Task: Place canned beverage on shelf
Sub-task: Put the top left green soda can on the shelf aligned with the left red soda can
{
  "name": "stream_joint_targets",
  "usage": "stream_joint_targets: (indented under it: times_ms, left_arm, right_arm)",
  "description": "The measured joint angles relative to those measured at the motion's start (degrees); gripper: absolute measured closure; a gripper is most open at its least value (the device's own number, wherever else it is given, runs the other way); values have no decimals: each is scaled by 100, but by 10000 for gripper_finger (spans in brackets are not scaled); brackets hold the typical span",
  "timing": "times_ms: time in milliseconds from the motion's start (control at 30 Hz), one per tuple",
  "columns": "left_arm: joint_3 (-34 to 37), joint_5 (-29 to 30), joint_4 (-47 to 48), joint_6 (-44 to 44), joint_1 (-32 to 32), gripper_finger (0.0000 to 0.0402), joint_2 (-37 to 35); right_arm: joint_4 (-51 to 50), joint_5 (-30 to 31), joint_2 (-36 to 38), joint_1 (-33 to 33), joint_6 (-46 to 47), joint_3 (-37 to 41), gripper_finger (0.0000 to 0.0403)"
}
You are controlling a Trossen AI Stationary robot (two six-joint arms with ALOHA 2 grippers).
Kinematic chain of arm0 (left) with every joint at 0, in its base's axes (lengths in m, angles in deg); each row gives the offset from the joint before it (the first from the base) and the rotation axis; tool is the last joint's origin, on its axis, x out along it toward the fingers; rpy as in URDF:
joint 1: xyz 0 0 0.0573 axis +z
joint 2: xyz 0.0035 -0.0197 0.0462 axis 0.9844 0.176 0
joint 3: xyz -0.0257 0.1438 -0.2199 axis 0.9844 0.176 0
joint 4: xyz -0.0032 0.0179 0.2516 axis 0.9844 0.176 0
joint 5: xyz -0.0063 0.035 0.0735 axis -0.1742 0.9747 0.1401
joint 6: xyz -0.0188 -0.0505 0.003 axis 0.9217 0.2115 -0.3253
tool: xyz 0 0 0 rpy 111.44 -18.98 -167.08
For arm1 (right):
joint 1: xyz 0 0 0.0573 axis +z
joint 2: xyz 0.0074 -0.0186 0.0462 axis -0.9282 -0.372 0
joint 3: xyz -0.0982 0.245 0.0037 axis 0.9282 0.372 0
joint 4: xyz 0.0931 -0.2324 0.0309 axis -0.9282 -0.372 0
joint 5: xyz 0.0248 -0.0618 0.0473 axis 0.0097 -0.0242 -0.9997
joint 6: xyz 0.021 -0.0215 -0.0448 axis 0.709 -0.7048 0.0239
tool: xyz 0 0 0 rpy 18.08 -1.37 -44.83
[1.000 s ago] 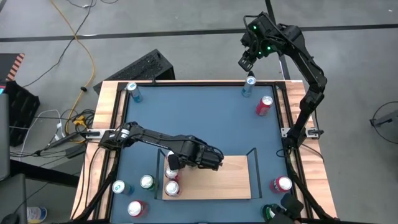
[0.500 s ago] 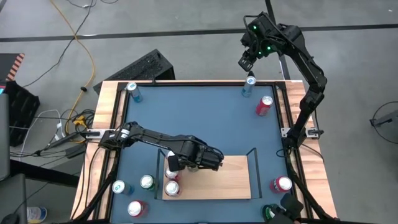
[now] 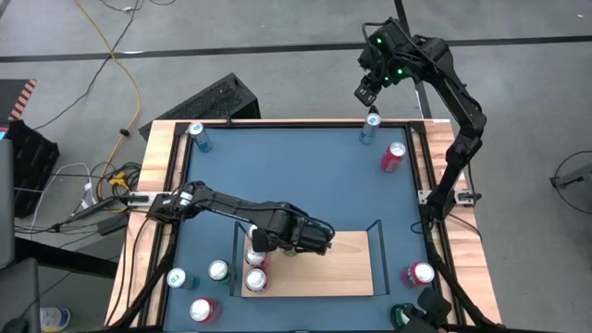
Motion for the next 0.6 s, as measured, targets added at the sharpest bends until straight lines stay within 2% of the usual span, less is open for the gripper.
stream_joint_targets:
  times_ms: [133,467,600]
  left_arm:
    - [0,55,-113,-11,2,99,-2]
    - [0,218,-849,-1343,-7,99,-2]
    - [10,270,-1250,-1612,-5,99,-4]
  right_arm:
    - [0,0,0,0,1,0,227]
    - [2,0,0,0,3,0,227]
    - [3,0,0,0,3,0,227]
